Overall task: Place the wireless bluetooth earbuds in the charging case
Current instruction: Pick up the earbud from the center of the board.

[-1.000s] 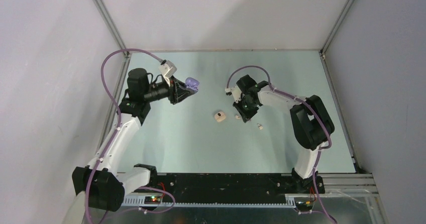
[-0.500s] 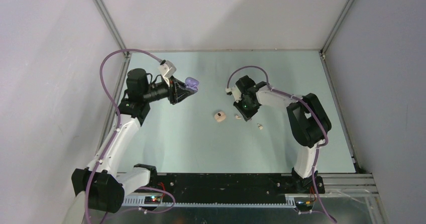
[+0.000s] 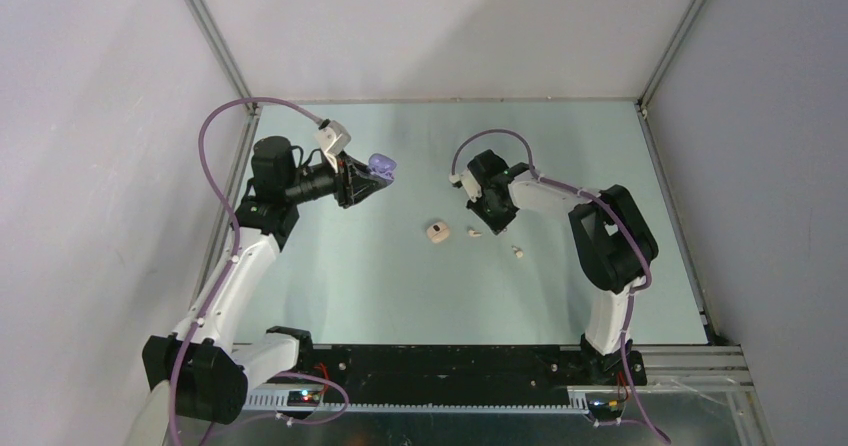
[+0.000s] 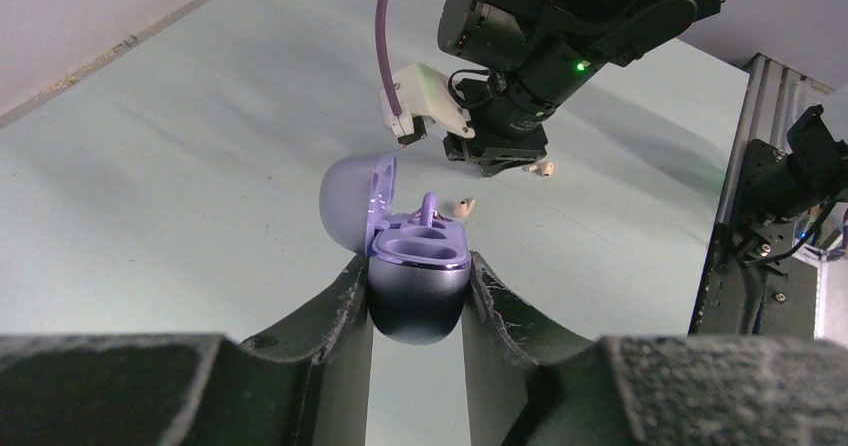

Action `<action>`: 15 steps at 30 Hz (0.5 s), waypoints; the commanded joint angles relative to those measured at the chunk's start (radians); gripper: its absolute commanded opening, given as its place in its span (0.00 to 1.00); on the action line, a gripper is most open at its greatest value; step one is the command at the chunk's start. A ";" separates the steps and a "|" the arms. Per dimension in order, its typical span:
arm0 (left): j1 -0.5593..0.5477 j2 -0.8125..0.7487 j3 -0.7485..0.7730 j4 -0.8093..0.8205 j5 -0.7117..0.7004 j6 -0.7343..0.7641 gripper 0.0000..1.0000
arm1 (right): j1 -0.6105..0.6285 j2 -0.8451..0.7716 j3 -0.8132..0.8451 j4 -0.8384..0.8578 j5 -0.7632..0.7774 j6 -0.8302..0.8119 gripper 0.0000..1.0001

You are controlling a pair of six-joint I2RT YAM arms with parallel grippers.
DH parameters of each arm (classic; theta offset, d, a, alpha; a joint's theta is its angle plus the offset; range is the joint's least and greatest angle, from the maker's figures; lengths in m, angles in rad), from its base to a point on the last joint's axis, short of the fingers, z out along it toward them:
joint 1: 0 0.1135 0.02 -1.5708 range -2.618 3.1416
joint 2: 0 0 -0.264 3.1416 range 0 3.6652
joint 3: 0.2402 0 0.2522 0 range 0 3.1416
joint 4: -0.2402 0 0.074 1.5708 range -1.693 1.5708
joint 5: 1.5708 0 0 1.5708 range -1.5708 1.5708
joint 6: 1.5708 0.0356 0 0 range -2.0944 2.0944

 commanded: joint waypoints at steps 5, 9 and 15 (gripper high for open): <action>0.006 -0.020 -0.011 0.063 -0.005 -0.016 0.00 | -0.006 0.022 0.030 0.048 0.103 -0.078 0.21; 0.006 -0.019 -0.012 0.069 -0.004 -0.021 0.00 | -0.022 0.055 0.030 0.052 0.087 -0.132 0.21; 0.005 -0.017 -0.012 0.072 -0.002 -0.021 0.00 | -0.068 0.088 0.030 0.043 0.029 -0.199 0.09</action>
